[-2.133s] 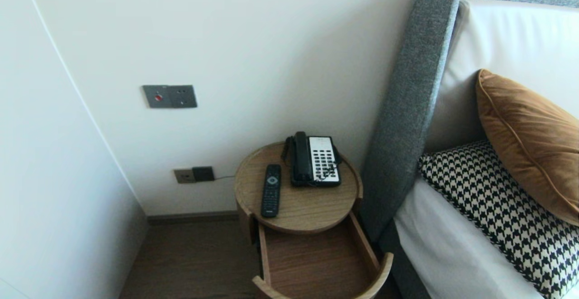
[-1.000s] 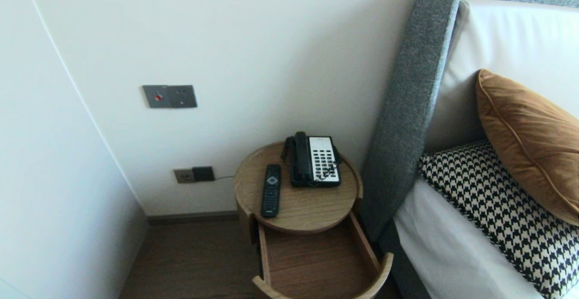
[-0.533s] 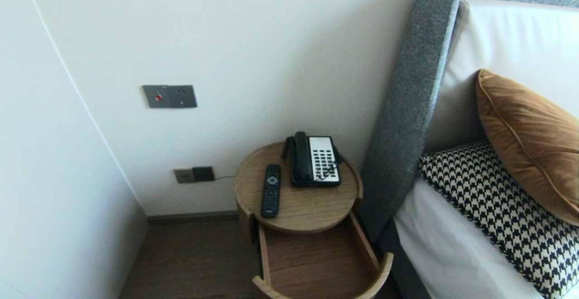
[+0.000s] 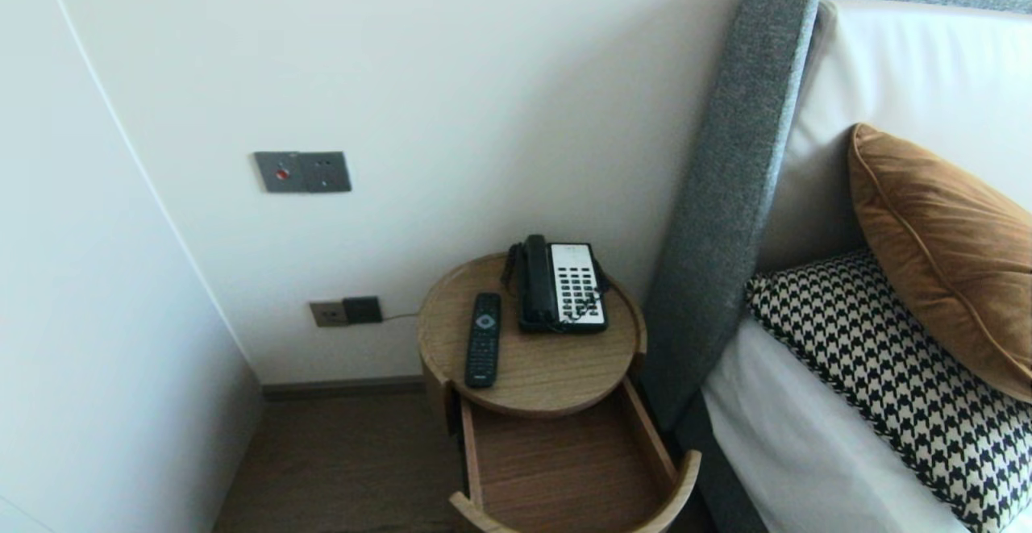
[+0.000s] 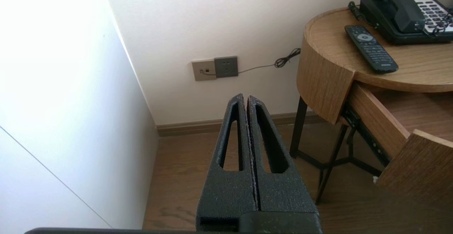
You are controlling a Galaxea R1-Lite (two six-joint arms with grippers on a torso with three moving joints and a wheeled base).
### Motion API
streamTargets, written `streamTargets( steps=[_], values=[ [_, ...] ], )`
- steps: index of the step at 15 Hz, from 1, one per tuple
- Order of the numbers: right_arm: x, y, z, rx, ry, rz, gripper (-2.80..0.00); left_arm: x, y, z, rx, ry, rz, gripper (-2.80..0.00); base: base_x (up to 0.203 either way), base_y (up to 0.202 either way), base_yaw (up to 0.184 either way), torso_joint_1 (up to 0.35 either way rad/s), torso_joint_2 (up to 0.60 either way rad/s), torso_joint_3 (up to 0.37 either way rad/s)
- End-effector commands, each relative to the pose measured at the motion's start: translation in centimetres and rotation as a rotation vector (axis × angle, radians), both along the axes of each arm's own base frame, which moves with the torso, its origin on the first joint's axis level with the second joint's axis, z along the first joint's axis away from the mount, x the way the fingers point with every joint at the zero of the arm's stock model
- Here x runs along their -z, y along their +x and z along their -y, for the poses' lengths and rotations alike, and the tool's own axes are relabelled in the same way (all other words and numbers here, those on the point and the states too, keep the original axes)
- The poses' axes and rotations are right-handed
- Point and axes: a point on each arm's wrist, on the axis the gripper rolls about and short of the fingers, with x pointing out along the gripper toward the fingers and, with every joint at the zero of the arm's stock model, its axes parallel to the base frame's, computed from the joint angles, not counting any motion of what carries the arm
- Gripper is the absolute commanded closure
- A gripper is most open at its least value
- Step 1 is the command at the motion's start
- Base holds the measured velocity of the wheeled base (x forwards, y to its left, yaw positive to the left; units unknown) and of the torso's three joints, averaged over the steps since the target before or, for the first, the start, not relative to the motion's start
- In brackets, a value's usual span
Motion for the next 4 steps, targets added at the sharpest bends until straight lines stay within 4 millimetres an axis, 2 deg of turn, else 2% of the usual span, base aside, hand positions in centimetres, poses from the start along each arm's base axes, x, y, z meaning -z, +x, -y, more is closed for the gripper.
streamTargets(
  steps=[1, 4],
  values=[
    [0.01, -0.03, 0.0, 0.0, 0.0, 0.004, 0.0, -0.01, 0.0, 0.0, 0.0, 0.001, 0.001, 0.0, 0.0, 0.0, 0.0, 0.0, 0.0, 0.0],
    [0.01, -0.03, 0.0, 0.0, 0.0, 0.004, 0.0, -0.01, 0.0, 0.0, 0.0, 0.001, 0.001, 0.0, 0.0, 0.0, 0.0, 0.0, 0.0, 0.0]
  ],
)
